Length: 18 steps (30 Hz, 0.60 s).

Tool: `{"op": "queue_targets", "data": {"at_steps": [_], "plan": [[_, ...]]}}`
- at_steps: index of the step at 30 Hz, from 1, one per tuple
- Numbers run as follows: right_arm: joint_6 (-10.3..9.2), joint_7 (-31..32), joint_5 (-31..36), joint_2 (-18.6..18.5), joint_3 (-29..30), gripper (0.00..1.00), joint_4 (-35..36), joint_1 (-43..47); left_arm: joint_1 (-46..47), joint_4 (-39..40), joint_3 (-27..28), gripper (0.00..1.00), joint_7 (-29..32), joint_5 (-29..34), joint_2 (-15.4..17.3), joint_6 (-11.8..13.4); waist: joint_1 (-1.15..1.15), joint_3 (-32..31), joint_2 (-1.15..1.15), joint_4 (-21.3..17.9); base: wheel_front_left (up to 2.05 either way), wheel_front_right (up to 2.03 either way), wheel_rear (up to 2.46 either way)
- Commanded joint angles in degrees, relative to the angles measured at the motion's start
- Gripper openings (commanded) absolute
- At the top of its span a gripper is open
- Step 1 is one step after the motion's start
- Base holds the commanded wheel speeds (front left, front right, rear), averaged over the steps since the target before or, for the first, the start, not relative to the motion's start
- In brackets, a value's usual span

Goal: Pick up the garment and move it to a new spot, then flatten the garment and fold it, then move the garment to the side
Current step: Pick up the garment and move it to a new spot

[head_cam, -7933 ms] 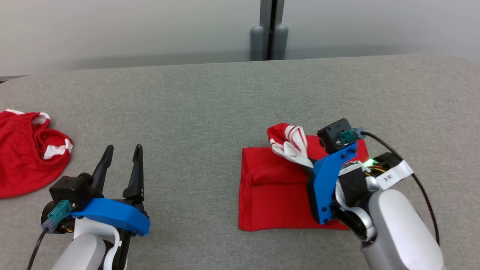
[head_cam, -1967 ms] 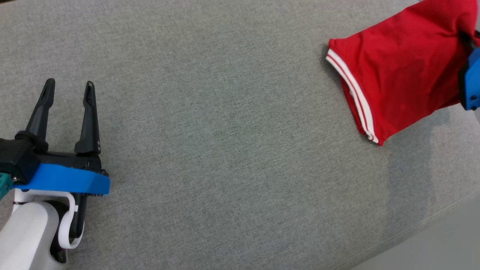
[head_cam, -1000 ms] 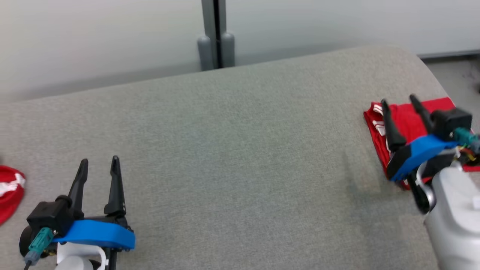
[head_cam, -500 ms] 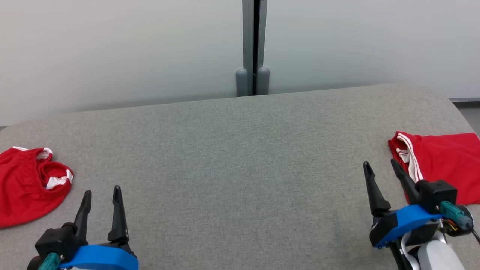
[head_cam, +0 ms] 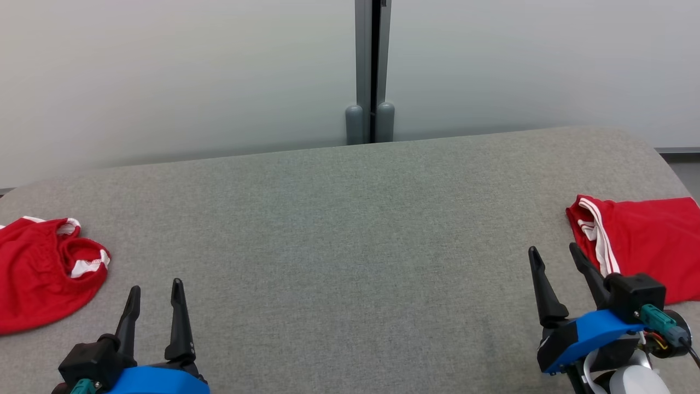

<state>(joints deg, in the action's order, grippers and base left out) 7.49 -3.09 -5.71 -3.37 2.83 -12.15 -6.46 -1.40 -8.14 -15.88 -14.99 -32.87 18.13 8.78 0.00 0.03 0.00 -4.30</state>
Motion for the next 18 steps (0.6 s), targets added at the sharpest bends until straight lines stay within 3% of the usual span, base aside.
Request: {"op": "queue_targets", "data": {"at_steps": [1, 8, 18], "plan": [[0.02, 0.1, -0.22, 0.26, -0.1, 1.0, 0.39, 0.96, -0.72, 0.26, -0.02, 1.0, -0.25, -0.14, -0.04, 0.1, 0.0, 0.01, 0.0, 0.15, 0.0, 0.0, 0.0], [0.02, 0.85, -0.35, 0.44, -0.65, 1.0, 0.94, 1.57, -0.66, 0.63, 0.05, 1.0, -0.04, -0.16, 0.33, 0.28, 0.0, 0.31, 0.0, 3.4, 0.0, 0.0, 0.0], [0.02, -0.51, 0.88, 0.46, -1.27, 1.0, -0.17, 1.64, -0.23, 0.92, 0.27, 1.0, 1.08, -0.39, 1.92, 0.06, 0.0, 1.14, 0.0, 13.92, 0.0, 0.0, 0.0]]}}
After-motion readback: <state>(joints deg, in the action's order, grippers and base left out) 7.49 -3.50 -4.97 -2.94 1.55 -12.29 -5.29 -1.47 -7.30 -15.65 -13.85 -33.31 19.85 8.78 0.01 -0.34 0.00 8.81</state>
